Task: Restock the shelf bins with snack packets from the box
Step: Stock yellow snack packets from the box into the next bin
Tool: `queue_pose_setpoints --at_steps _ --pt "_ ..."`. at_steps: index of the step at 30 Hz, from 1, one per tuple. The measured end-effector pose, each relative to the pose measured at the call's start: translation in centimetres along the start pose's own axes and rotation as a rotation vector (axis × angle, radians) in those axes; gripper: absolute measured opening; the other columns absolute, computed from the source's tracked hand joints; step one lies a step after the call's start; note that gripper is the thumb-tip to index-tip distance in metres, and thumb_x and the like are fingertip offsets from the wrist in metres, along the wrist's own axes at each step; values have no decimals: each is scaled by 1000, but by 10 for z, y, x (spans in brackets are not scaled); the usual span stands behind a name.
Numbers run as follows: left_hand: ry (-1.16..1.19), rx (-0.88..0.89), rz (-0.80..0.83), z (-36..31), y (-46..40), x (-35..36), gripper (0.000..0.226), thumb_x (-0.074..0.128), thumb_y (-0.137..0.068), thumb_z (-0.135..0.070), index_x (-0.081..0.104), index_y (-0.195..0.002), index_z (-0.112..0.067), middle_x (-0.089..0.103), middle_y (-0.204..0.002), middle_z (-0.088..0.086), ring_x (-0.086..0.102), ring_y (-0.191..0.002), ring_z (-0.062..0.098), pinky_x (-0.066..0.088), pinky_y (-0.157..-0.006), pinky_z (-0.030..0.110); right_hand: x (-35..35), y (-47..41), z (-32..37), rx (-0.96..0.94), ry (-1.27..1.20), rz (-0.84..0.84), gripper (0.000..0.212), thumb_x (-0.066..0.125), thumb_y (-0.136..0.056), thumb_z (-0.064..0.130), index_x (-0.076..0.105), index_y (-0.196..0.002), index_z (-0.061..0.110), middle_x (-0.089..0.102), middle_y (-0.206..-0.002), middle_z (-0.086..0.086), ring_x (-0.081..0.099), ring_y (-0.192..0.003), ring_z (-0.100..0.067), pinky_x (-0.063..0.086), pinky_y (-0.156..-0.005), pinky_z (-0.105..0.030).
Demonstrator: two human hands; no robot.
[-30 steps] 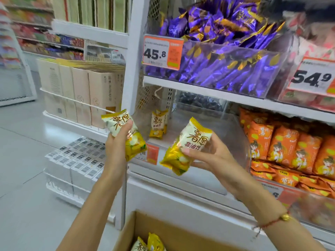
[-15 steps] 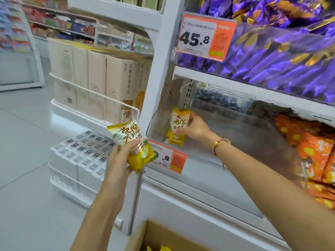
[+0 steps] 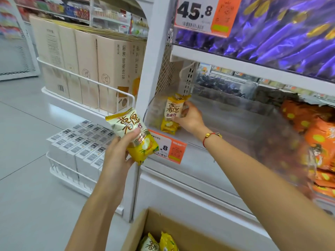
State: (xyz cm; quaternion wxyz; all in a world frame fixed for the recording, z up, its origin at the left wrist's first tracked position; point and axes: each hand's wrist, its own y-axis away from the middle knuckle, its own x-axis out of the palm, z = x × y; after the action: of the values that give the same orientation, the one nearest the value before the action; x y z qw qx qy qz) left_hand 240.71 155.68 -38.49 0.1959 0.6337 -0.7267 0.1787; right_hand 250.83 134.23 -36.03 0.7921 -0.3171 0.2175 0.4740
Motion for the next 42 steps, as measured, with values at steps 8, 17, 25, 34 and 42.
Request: queue_pose_setpoints --at_steps 8,17,25,34,42 --pt "-29 -9 9 4 -2 2 44 68 -67 -34 63 -109 -20 72 -106 2 69 -92 13 50 -81 32 -1 3 4 150 -164 88 74 78 -76 9 37 -138 7 54 -133 -10 53 -122 -25 45 -102 -39" --pt "-98 117 30 -4 3 10 49 68 -72 -38 64 -116 -19 73 -104 -3 70 -92 7 53 -69 16 -58 50 41 142 -153 92 50 61 -93 25 39 -136 11 58 -92 4 62 -78 -16 52 -59 -24" --pt "-425 337 129 -14 2 43 39 68 -80 -37 60 -118 -35 63 -109 -9 59 -99 -2 49 -77 14 -76 104 79 -142 -368 481 31 64 -89 31 61 -118 23 70 -110 6 65 -103 -10 55 -88 -31" --pt "-853 615 -176 6 -42 16 63 54 -93 -44 30 -149 -27 32 -152 -5 32 -138 13 33 -107 35 -77 56 46 176 -398 151 39 75 -81 28 47 -105 16 65 -111 -5 66 -96 -16 59 -74 -33" --pt "-826 568 -67 20 -53 6 63 44 -96 -49 19 -152 -35 19 -158 -16 18 -144 3 22 -114 32 -10 24 23 146 -60 136 49 82 -70 43 54 -104 23 62 -105 2 63 -104 -21 56 -85 -41"
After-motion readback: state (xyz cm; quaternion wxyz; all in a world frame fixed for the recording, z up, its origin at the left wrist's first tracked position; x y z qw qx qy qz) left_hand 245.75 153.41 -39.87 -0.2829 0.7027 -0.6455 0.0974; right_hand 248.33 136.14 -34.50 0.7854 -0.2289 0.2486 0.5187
